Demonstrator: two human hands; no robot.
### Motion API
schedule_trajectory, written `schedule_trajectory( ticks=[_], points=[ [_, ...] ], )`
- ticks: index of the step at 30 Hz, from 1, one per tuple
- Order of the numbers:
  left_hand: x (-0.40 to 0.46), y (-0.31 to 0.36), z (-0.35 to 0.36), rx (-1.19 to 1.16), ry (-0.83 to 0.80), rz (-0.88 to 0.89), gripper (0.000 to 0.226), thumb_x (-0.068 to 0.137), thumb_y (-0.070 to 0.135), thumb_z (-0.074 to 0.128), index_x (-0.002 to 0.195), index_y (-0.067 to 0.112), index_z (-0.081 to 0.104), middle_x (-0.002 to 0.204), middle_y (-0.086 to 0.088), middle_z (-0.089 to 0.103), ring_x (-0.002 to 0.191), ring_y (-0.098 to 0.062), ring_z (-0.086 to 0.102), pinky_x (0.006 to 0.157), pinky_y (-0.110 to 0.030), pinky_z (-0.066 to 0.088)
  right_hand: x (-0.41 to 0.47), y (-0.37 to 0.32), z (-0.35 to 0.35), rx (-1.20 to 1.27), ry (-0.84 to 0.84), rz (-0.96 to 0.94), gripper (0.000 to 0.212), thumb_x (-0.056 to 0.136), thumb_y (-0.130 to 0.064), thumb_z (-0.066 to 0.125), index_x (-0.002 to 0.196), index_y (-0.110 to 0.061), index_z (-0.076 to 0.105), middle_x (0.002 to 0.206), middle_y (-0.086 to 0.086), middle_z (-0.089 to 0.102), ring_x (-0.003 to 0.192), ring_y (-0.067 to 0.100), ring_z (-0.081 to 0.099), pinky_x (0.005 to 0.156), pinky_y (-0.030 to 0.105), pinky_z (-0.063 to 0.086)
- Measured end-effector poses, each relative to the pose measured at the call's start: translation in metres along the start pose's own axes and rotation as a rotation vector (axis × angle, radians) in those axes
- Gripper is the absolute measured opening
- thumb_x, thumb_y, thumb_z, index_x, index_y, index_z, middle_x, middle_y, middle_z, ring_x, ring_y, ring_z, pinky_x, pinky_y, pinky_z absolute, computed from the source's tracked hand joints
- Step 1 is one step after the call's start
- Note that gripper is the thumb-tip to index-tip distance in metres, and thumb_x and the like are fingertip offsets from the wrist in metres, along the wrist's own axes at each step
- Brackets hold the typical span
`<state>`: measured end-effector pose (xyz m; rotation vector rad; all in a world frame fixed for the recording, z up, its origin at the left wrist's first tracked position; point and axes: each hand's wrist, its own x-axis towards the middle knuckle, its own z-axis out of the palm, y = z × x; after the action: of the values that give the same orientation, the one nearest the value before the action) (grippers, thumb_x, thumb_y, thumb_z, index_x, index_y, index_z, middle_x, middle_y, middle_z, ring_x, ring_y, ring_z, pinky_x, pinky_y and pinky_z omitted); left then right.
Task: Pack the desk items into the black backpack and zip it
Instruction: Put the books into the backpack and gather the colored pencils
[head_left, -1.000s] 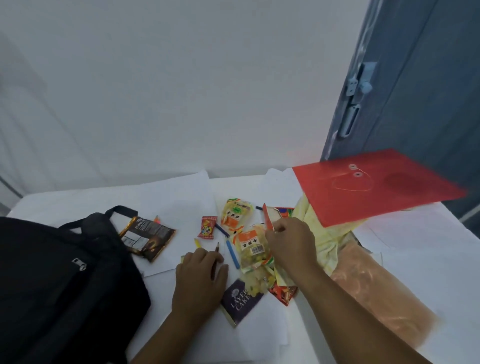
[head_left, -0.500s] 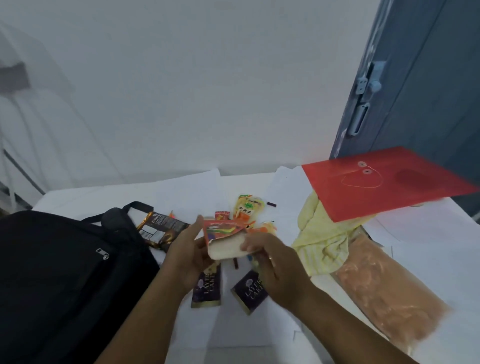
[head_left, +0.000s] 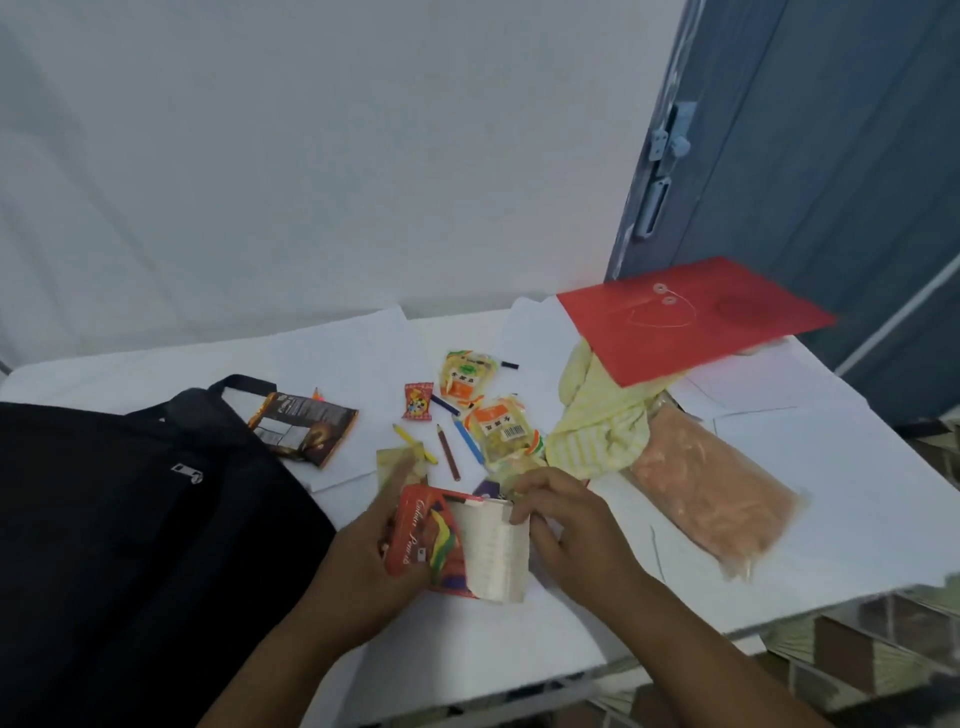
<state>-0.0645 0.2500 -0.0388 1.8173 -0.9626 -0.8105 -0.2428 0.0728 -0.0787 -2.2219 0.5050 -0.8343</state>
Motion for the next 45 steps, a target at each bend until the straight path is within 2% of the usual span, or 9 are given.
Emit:
schedule_trajectory(
  ticks=[10, 16, 19, 23, 27, 33, 37, 42, 45],
  points=[
    [-0.026, -0.037, 0.001, 0.452, 0.017, 0.073, 0.115, 0.050, 0.071, 0.085, 0.146, 0.032, 0.037, 0.147, 0.017, 0.015, 0.127, -0.006, 0.038, 0.103, -0.022, 0.048, 0.000, -0.004, 0.020, -0.105, -0.050, -0.044, 0.029, 0.076, 0.001, 0.061, 0.082, -0.022, 0.078, 0.089, -0.012, 0.074, 0.086, 0.013, 0.066, 0.078, 0.035, 0.052],
    [-0.033, -0.045, 0.009, 0.414, 0.192, 0.144, 0.101, 0.061, 0.076, 0.078, 0.145, 0.033, 0.042, 0.134, 0.013, 0.034, 0.121, 0.009, 0.041, 0.094, -0.005, 0.041, 0.051, -0.008, 0.025, -0.177, -0.192, -0.066, 0.038, 0.083, 0.001, 0.053, 0.103, -0.019, 0.078, 0.104, -0.002, 0.075, 0.100, 0.022, 0.065, 0.089, 0.031, 0.048],
    [-0.038, -0.052, 0.017, 0.475, 0.307, 0.139, 0.100, 0.066, 0.080, 0.072, 0.144, 0.023, 0.049, 0.135, 0.012, 0.035, 0.121, 0.000, 0.044, 0.098, -0.017, 0.044, 0.077, -0.007, 0.036, -0.216, -0.282, 0.048, 0.040, 0.092, 0.003, 0.050, 0.120, -0.014, 0.072, 0.118, 0.006, 0.070, 0.112, 0.024, 0.061, 0.095, 0.033, 0.048],
    [-0.038, -0.048, 0.022, 0.536, 0.365, 0.143, 0.096, 0.068, 0.082, 0.067, 0.141, 0.022, 0.050, 0.133, 0.018, 0.032, 0.122, 0.001, 0.038, 0.099, -0.017, 0.038, 0.103, -0.004, 0.051, -0.341, -0.524, 0.042, 0.026, 0.096, -0.006, 0.052, 0.107, -0.014, 0.074, 0.095, 0.010, 0.068, 0.089, 0.027, 0.062, 0.076, 0.037, 0.052],
    [-0.038, -0.046, 0.024, 0.584, 0.388, 0.099, 0.096, 0.068, 0.081, 0.068, 0.142, 0.022, 0.049, 0.134, 0.018, 0.032, 0.122, -0.001, 0.038, 0.099, -0.020, 0.039, 0.116, -0.002, 0.058, -0.407, -0.514, 0.113, 0.014, 0.092, -0.021, 0.062, 0.085, -0.013, 0.072, 0.086, 0.002, 0.070, 0.072, 0.020, 0.066, 0.071, 0.036, 0.057],
    [-0.037, -0.041, 0.026, 0.618, 0.409, 0.113, 0.095, 0.070, 0.085, 0.064, 0.141, 0.024, 0.051, 0.132, 0.014, 0.043, 0.117, 0.001, 0.043, 0.095, -0.010, 0.035, 0.126, -0.006, 0.045, -0.033, -0.325, 0.341, 0.037, 0.085, -0.014, 0.067, 0.120, -0.016, 0.059, 0.091, 0.000, 0.064, 0.079, 0.017, 0.063, 0.065, 0.027, 0.049],
    [-0.038, -0.043, 0.025, 0.662, 0.408, 0.151, 0.096, 0.070, 0.086, 0.062, 0.139, 0.021, 0.053, 0.132, 0.005, 0.052, 0.114, -0.003, 0.047, 0.095, -0.020, 0.044, 0.094, -0.038, 0.020, 0.403, -0.312, 0.258, 0.040, 0.085, -0.002, 0.065, 0.115, -0.028, 0.057, 0.085, 0.001, 0.066, 0.071, 0.016, 0.073, 0.056, 0.030, 0.056],
    [-0.037, -0.047, 0.023, 0.694, 0.348, 0.251, 0.094, 0.071, 0.083, 0.065, 0.137, 0.017, 0.056, 0.130, 0.002, 0.054, 0.113, -0.012, 0.052, 0.093, -0.030, 0.051, 0.029, -0.022, 0.013, 0.170, -0.410, -0.161, 0.015, 0.076, -0.009, 0.077, 0.079, -0.023, 0.074, 0.075, -0.015, 0.069, 0.072, 0.002, 0.064, 0.062, 0.017, 0.051],
    [-0.035, -0.049, 0.022, 0.717, 0.315, 0.273, 0.094, 0.070, 0.082, 0.067, 0.137, 0.018, 0.057, 0.131, 0.003, 0.054, 0.112, -0.013, 0.053, 0.092, -0.034, 0.051, 0.010, 0.001, 0.013, 0.123, -0.433, -0.141, 0.013, 0.072, -0.011, 0.074, 0.077, -0.024, 0.073, 0.081, -0.015, 0.069, 0.083, 0.000, 0.064, 0.071, 0.018, 0.052]
  ],
)
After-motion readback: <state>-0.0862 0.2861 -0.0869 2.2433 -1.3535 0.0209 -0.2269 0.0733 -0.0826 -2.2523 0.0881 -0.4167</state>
